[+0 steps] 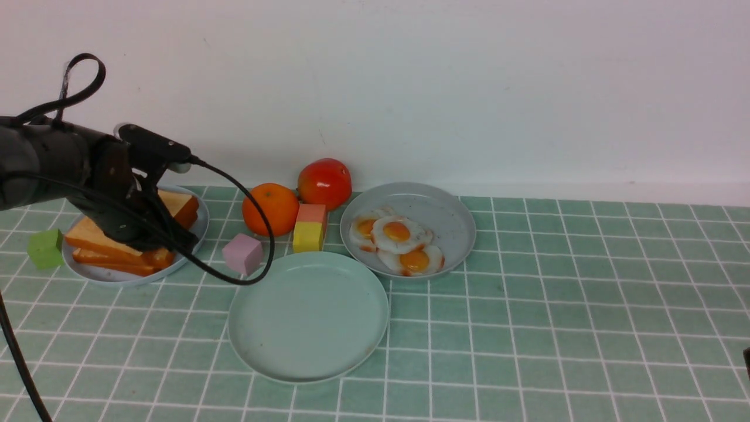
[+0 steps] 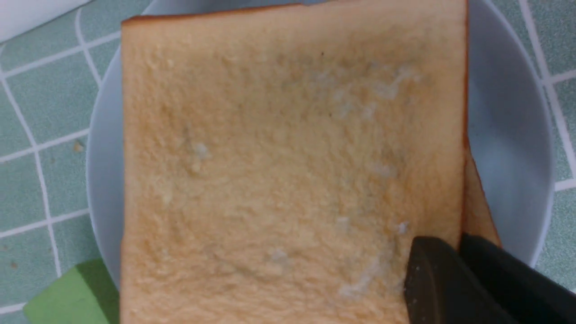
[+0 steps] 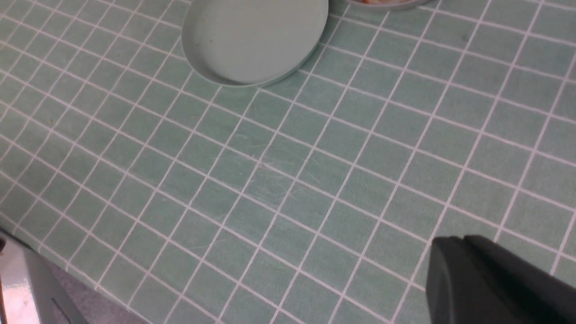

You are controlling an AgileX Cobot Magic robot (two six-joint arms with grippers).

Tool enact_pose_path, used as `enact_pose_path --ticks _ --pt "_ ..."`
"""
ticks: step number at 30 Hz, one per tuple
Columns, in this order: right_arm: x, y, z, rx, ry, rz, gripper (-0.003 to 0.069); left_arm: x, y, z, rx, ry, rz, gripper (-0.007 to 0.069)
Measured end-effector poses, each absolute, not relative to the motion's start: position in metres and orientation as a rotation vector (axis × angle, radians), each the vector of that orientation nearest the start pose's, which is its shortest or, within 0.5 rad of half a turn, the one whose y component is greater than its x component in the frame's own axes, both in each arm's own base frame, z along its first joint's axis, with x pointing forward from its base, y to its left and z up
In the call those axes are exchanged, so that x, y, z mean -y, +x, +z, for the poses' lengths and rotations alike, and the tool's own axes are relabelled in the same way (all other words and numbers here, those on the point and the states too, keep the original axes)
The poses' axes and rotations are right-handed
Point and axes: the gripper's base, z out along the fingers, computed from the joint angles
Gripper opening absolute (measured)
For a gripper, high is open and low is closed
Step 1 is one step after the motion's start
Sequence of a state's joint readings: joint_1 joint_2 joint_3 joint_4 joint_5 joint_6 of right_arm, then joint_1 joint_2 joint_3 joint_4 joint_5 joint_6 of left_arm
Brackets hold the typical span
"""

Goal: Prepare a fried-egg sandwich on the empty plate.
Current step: Use the left arm to grab a slice of bread, then use the left arm to put a slice of bread into the empty plate in the middle

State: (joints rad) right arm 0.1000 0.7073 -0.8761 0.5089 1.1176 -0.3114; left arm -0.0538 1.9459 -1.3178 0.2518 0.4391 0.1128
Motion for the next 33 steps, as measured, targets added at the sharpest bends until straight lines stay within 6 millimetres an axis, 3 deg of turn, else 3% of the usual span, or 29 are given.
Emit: enact_pose_path --ticks 8,9,12,14,15,17,21,28,33 --pt "-0.05 0.099 0.362 -2.298 -0.429 0.547 0.0046 0.026 0.395 0.242 -2.461 0.369 0.206 0.0025" --pt "-0.051 0.099 0.362 -2.289 -0.448 0.545 0.0048 0.044 0.382 0.257 -2.442 0.404 0.178 0.0025" --pt "-0.052 0.099 0.363 -2.279 -0.458 0.555 0.0052 0.085 0.357 0.268 -2.429 0.525 0.116 0.0025" --pt "-0.052 0.099 0.363 -2.276 -0.458 0.56 0.0055 0.124 0.335 0.264 -2.448 0.656 0.063 0.0025" --pt "-0.052 0.1 0.363 -2.275 -0.457 0.559 0.0055 0.127 0.333 0.263 -2.449 0.67 0.061 0.0025" --pt "-0.052 0.1 0.363 -2.267 -0.454 0.558 0.0059 0.164 0.31 0.252 -2.474 0.805 0.02 0.0025" --pt "-0.052 0.101 0.364 -2.261 -0.45 0.555 0.0063 0.193 0.298 0.235 -2.48 0.936 0.007 0.0025" --pt "-0.052 0.101 0.364 -2.258 -0.448 0.555 0.0086 0.206 0.305 0.202 -2.494 1.02 0.041 0.0034" --pt "-0.051 0.102 0.365 -2.245 -0.44 0.55 0.0138 0.207 0.306 0.198 -2.494 1.027 0.045 0.015"
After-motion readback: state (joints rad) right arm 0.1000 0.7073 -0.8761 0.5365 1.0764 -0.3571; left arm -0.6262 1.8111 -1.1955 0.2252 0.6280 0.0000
